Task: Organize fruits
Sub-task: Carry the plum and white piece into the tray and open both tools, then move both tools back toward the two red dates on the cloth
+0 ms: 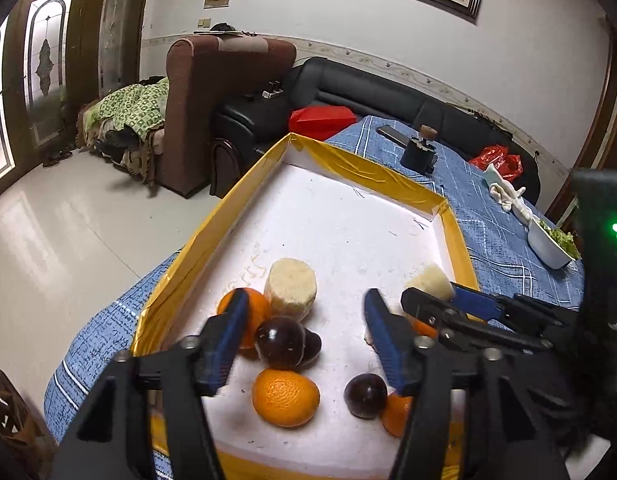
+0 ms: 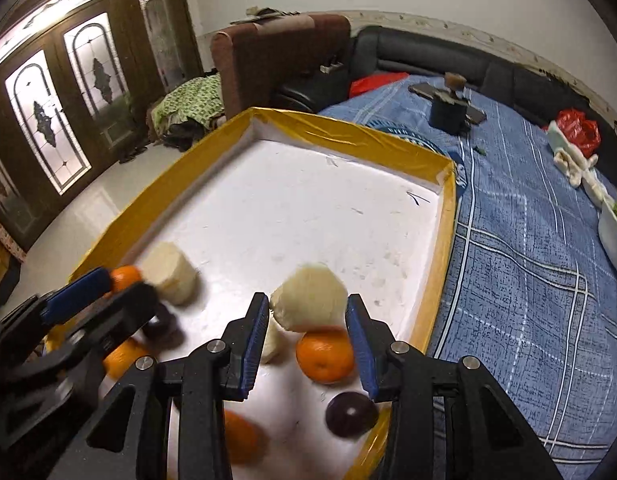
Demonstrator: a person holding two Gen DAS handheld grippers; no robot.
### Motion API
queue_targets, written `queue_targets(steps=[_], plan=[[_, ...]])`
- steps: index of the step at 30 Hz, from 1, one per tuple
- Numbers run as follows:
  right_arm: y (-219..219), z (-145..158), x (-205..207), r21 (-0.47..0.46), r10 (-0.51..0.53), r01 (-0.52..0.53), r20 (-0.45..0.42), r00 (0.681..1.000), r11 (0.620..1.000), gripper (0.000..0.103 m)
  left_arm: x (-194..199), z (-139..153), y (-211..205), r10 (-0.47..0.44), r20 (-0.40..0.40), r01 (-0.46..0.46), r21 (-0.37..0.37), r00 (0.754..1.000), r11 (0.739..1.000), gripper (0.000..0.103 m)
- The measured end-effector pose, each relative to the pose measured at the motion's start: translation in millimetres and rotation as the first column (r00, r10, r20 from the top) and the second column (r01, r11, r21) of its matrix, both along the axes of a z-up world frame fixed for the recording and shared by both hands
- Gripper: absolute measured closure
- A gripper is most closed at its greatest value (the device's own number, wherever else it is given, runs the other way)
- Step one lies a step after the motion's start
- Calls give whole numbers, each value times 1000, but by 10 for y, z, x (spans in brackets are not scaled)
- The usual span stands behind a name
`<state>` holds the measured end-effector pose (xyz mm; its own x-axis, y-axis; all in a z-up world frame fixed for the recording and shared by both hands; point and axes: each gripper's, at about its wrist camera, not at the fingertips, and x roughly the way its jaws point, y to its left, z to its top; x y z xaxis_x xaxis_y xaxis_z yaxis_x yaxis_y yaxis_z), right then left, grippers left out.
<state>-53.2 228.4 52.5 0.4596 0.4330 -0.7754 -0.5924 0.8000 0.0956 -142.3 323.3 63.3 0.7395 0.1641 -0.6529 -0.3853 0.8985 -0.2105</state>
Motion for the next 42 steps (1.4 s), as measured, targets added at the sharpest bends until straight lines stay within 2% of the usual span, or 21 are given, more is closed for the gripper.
queue_targets(steps=[2, 7, 10, 14, 21, 29, 35, 42], plan=[[-26, -7, 18, 13, -8, 8, -4, 1000, 1000, 59, 4, -1, 15, 2, 1, -2, -9, 1000, 1000, 30], [-96, 37, -5, 57, -24, 25, -9, 1000, 998, 50, -10, 7, 23, 3, -2, -3, -19, 1000, 1000, 28], [-147, 76, -54, 71, -26, 27, -6, 1000, 997, 49, -35, 19, 17, 7, -6, -7, -21, 1000, 1000, 28], [-245, 123, -155, 90, -31, 30, 5, 1000, 995, 43, -64, 51, -34, 9, -15, -9, -6, 1000, 1000, 27], [-458, 137, -282, 125, -47, 47, -8, 999, 991, 41, -166, 183, -193, 4, -6, -3, 36, 1000, 999, 20], [-811, 207, -370, 171, -79, 79, -7, 997, 982, 38, -233, 338, -559, -29, -5, 29, 127, 1000, 991, 19], [-1185, 237, -411, 212, -128, 128, -14, 992, 969, 37, -286, 466, -893, -62, 0, 61, 208, 998, 976, 19], [-1659, 240, -426, 248, -188, 188, -24, 982, 950, 36, -344, 556, -1231, -99, 2, 94, 265, 995, 960, 19]])
